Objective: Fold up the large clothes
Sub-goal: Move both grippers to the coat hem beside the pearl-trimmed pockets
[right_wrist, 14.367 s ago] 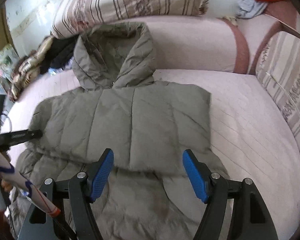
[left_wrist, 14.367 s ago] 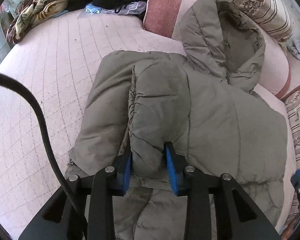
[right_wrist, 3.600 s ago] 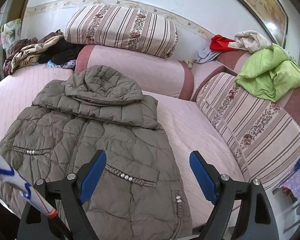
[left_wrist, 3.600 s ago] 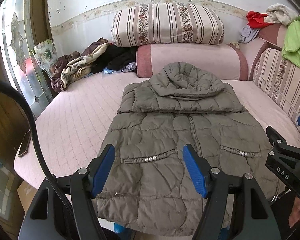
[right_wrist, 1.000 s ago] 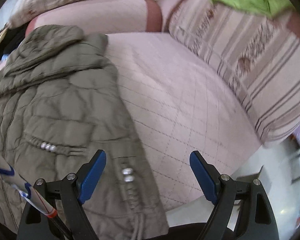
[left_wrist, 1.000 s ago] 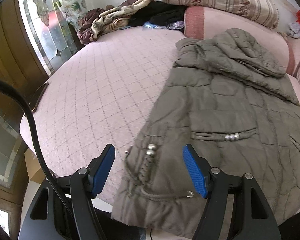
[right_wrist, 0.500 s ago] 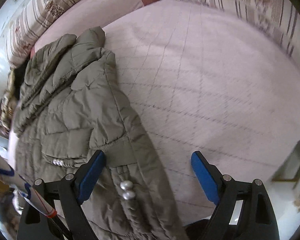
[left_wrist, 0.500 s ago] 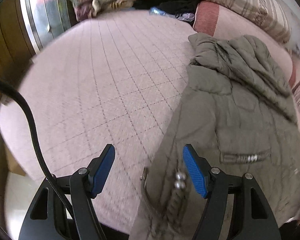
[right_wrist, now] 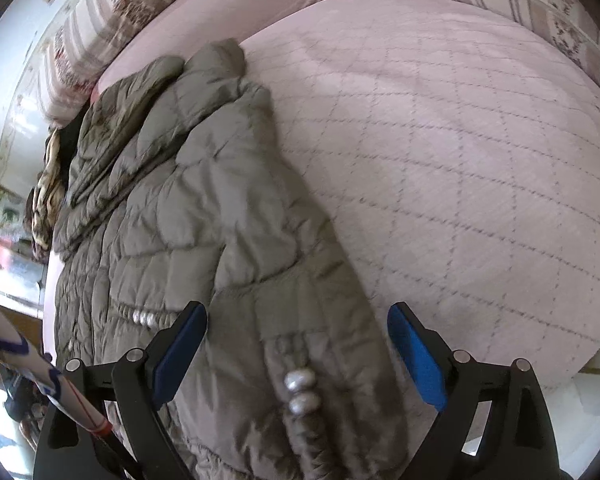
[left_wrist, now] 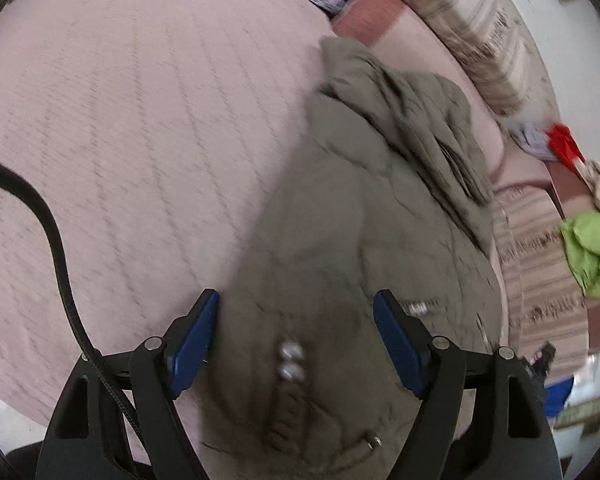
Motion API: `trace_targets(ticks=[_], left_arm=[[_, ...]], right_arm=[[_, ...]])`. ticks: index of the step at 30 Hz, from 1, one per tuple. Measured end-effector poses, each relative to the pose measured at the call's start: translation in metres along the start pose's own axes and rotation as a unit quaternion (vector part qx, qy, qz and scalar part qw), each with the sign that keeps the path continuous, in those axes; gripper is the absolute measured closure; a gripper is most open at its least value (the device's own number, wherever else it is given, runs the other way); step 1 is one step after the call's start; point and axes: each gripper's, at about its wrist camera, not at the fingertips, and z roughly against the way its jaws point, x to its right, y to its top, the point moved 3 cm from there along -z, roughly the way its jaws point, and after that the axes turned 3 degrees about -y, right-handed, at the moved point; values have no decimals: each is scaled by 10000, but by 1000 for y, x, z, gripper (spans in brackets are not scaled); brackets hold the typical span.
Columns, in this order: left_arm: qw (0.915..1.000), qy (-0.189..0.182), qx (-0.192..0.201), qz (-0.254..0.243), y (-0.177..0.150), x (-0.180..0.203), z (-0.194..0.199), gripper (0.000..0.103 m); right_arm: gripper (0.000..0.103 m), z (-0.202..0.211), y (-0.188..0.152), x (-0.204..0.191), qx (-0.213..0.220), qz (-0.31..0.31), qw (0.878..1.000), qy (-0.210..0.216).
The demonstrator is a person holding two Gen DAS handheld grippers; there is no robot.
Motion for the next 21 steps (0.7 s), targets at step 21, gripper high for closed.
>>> trace_targets(ticks=[21], left_arm=[[9951,-891,-419,-10,-58,17,-2,26]], right_arm=[[8,15,-71,-22,-270,91,9973,684]])
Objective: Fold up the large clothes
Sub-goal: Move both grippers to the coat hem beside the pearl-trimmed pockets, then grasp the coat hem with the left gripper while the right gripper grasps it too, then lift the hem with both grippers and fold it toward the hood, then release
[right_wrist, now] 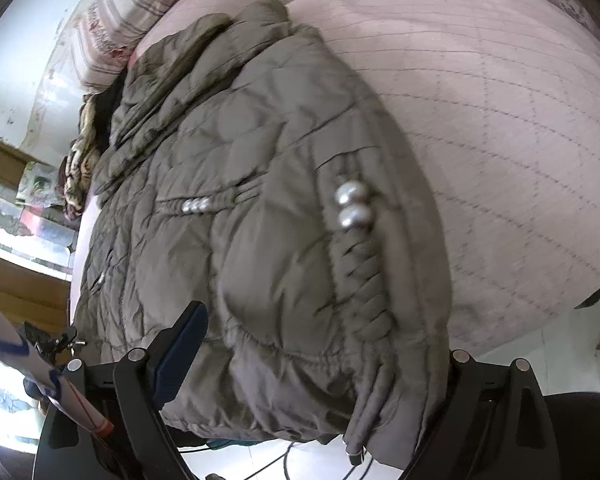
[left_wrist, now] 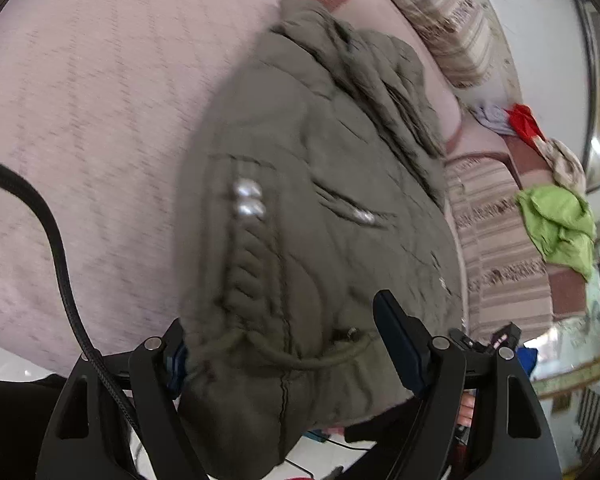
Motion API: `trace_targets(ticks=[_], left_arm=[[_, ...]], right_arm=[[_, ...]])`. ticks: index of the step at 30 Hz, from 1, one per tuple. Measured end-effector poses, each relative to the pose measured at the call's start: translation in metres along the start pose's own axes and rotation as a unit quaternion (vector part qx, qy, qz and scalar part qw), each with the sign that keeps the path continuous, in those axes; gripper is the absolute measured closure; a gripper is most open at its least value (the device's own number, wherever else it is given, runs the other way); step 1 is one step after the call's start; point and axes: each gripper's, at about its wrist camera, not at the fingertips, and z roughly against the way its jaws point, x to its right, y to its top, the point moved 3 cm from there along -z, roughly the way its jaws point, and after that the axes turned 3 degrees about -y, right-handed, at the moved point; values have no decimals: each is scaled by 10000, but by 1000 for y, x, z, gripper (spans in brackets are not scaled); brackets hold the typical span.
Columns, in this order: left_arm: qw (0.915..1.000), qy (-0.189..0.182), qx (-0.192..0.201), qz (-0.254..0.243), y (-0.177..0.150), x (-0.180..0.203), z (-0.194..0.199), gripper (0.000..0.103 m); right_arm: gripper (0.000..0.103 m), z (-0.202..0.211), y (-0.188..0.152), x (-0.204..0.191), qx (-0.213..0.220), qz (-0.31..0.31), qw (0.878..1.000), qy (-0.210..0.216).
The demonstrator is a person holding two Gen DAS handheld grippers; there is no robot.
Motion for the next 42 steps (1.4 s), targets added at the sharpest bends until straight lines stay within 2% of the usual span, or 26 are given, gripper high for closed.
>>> trace_targets(ticks=[4,6,7,8,9,10,11,12,14,17,22,27,30,33,36,42], left_arm=[[9993,265,-52,-242,-4,9,-13,26],[9987,393,-26,-328,-5,12,-15,26],[9984,462,0,-334,-6,13,-16,26],[9981,525,35,-305,-7,13,-16,27],[9971,709,105,-244,-8,12,-15,38],[9950,972,158,-192,-9,12,-14,44],[9930,1152,168,-177,-10,12,-14,57],[9909,1328,157,-164,-11,14,-13,67],[9904,1360,183,-152,-12,20,-7,79],[9885,1422,360,-365,-13,40,11,85],[9878,1273,690,-575,-19,72,49,86],[9873,1187,821,-661,-29,84,78,86],[9892,1053,877,-527,-27,83,89,86],[9909,932,903,-365,-15,86,90,86],[9898,919,1012,-412,6,104,88,86],[9812,1046,1444,-734,62,144,86,86]], right_arm=[[9,-6,-8,-9,46,3,10000,81],[10,-8,-12,-13,78,123,9998,-106],[16,-7,-14,-13,102,178,9995,-260],[26,-7,-16,-14,145,234,9981,-558],[32,-6,-16,-14,164,259,9971,-699],[41,-4,-17,-15,176,295,9968,-724],[53,-1,-16,-16,148,262,9978,-589],[58,2,-16,-16,134,217,9985,-483],[69,12,-14,-22,215,254,9988,-355],[73,31,-11,-32,367,420,9981,-245],[74,69,-3,-43,556,489,9972,135],[75,104,1,-47,659,535,9956,393],[75,116,9,-52,686,559,9950,459],[75,118,26,-67,741,611,9941,498],[77,126,49,-86,951,782,9913,468],[80,123,103,-127,1273,1097,9853,310]])
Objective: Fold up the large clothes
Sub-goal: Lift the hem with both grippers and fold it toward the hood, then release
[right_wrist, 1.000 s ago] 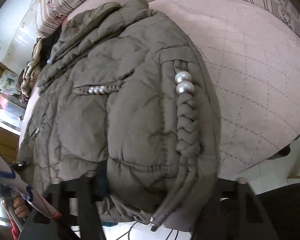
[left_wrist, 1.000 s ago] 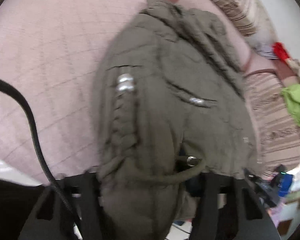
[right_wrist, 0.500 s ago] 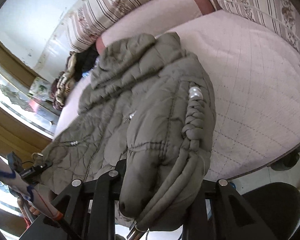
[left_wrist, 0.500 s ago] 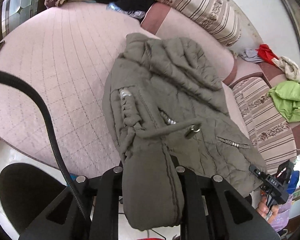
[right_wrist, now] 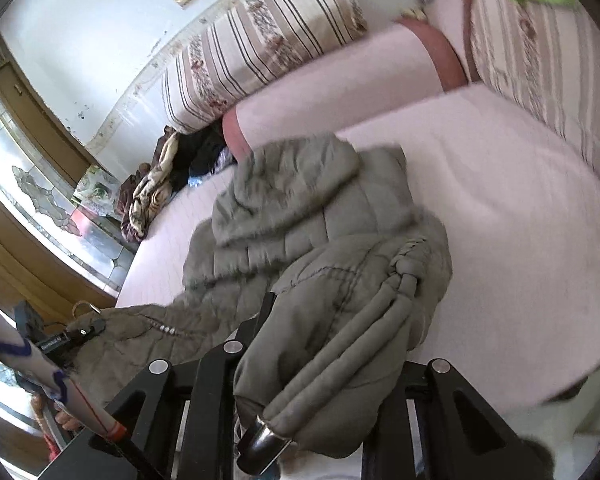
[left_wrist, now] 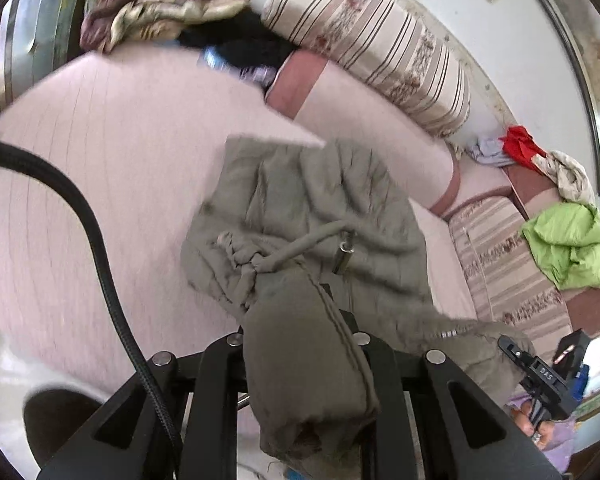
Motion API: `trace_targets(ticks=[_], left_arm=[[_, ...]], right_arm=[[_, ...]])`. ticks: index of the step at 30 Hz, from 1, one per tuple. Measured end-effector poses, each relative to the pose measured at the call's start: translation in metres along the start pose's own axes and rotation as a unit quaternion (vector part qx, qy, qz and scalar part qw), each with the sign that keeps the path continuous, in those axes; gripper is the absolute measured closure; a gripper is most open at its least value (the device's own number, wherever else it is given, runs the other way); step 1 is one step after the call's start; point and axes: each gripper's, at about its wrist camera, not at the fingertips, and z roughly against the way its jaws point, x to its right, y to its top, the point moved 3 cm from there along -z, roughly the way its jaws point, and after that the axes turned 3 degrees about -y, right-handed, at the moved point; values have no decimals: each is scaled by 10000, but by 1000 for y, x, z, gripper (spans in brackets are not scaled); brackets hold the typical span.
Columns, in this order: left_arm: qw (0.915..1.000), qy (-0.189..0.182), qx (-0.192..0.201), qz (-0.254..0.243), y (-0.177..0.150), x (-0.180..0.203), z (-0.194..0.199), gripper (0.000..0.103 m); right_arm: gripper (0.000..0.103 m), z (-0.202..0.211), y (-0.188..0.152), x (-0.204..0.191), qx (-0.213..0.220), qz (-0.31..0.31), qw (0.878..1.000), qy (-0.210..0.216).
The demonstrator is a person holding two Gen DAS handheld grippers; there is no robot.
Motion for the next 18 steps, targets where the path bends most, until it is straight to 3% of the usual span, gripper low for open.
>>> trace_targets(ticks=[11,18], left_arm=[[9976,547,346,-238,111,39,-72,85],[9942,978,334,-292,176,43,-143,85]], right_arm=[[82,-67,109,-17,158,88,9990,-397],[82,-143,178,-7,-34,-70,9977,-673]])
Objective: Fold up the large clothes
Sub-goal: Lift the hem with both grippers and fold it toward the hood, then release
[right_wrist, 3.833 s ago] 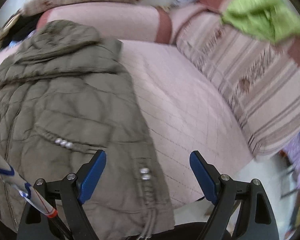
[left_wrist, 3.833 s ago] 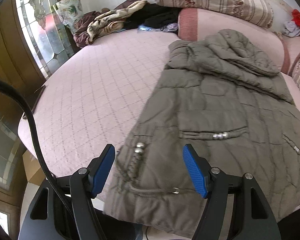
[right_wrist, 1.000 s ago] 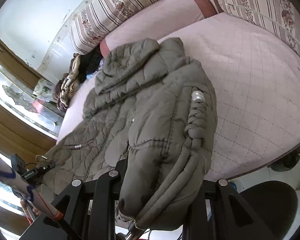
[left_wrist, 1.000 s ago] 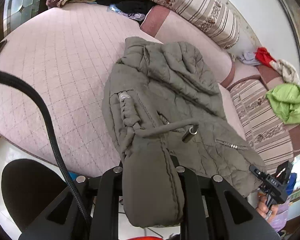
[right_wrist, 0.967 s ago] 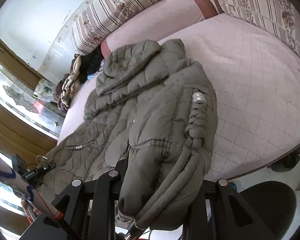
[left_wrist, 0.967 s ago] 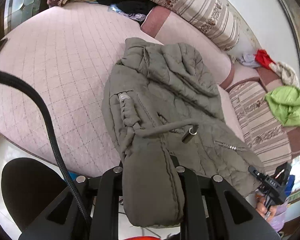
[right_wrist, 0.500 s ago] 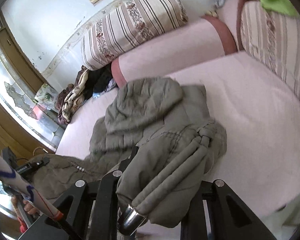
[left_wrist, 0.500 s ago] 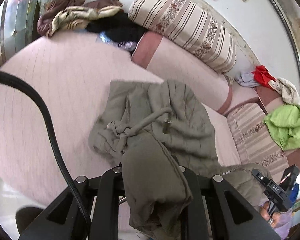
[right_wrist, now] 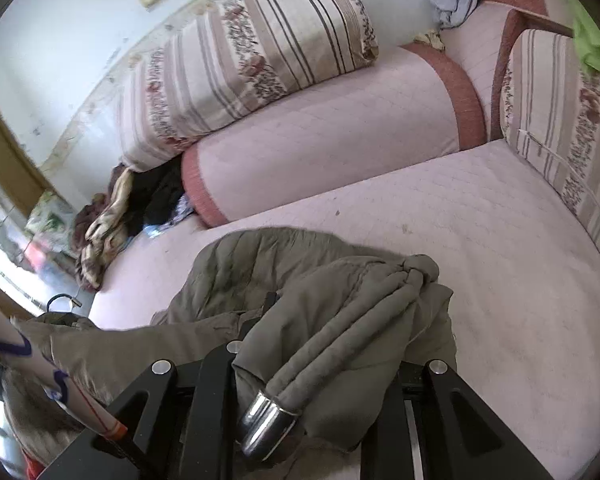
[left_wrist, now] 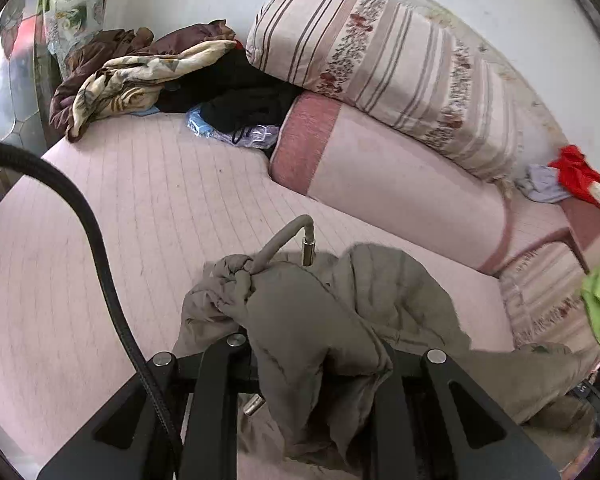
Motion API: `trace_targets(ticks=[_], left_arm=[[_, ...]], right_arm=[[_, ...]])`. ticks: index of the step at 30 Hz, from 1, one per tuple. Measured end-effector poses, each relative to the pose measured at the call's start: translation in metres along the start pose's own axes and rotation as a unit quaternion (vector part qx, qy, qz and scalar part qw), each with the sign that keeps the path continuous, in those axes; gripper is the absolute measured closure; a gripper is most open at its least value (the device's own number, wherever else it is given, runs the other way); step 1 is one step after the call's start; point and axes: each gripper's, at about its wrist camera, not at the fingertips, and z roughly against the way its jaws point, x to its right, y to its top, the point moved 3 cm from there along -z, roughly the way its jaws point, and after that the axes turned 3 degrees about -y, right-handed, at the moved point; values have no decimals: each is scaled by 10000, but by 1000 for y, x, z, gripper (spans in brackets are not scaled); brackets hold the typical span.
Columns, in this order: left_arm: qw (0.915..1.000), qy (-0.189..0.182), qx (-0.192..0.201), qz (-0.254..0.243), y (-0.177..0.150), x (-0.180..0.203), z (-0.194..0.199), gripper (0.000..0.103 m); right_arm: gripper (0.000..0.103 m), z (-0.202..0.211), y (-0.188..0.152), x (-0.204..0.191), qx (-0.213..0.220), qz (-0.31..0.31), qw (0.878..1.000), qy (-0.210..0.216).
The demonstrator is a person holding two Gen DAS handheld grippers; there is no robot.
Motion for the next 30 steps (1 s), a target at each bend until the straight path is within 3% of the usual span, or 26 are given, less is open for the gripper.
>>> trace_targets(ticks=[7,12,17,24,27,30], left_arm=[[9968,764,-225,46,34,-20,-94,85],[9930,1015,-602,112,35,-28,-158,85],[9907,1178,-676,2,33,-28,-195,84],[9891,1274,-736,-79,27,-33,-229,81],[9906,1090,-827,76,29,-38,-229,78],[9918,888,-915,72,36,-36,-212,73]], right_arm=[[82,-97,47,19,-334,-271,9983,-394],[81,-157,54,34,-657,-497,9955,-459],[80,-196,56,42,-747,-552,9944,-496],[78,-218,49,60,-805,-894,9923,-306],[74,-217,47,64,-776,-1085,9909,-198],[64,-197,52,60,-620,-1106,9919,-107]])
